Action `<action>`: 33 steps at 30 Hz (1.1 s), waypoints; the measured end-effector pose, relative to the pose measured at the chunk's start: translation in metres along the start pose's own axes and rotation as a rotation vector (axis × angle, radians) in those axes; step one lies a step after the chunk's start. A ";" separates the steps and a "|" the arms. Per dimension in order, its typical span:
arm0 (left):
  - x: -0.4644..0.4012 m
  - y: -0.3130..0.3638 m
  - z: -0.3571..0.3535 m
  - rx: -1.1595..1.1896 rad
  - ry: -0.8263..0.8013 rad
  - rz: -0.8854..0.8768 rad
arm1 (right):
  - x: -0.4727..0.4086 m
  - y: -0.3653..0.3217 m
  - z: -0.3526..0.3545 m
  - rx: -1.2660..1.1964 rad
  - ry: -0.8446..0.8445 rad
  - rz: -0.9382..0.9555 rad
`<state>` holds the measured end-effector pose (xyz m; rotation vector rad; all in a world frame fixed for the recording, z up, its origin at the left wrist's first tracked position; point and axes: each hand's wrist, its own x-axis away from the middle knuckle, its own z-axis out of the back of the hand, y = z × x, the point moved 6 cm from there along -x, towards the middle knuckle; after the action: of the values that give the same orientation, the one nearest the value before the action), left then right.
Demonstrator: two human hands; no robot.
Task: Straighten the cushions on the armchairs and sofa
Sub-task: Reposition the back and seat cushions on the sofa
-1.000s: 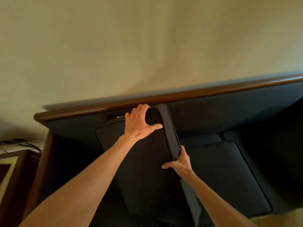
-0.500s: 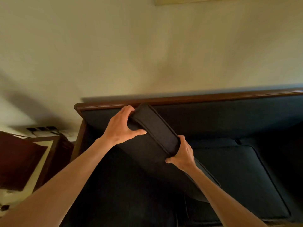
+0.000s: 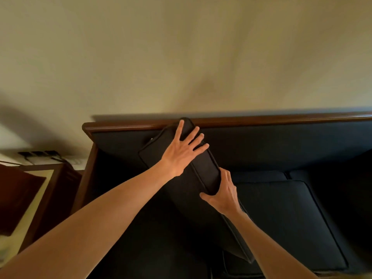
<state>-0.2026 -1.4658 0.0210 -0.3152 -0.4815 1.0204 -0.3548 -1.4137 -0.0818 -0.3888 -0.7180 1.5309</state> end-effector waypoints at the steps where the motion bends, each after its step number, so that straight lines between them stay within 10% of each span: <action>1: -0.005 0.006 0.001 0.002 0.005 -0.038 | 0.002 0.003 0.000 0.000 0.001 -0.002; 9: -0.008 0.016 0.001 0.054 0.025 -0.136 | 0.050 0.049 -0.008 0.090 -0.123 -0.094; 33: 0.180 -0.071 -0.220 0.478 -0.195 0.554 | -0.019 -0.095 -0.124 0.705 -0.434 0.349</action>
<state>0.0424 -1.3505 -0.0915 0.0924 -0.3123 1.6760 -0.2010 -1.4106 -0.1157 0.3798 -0.3977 2.1131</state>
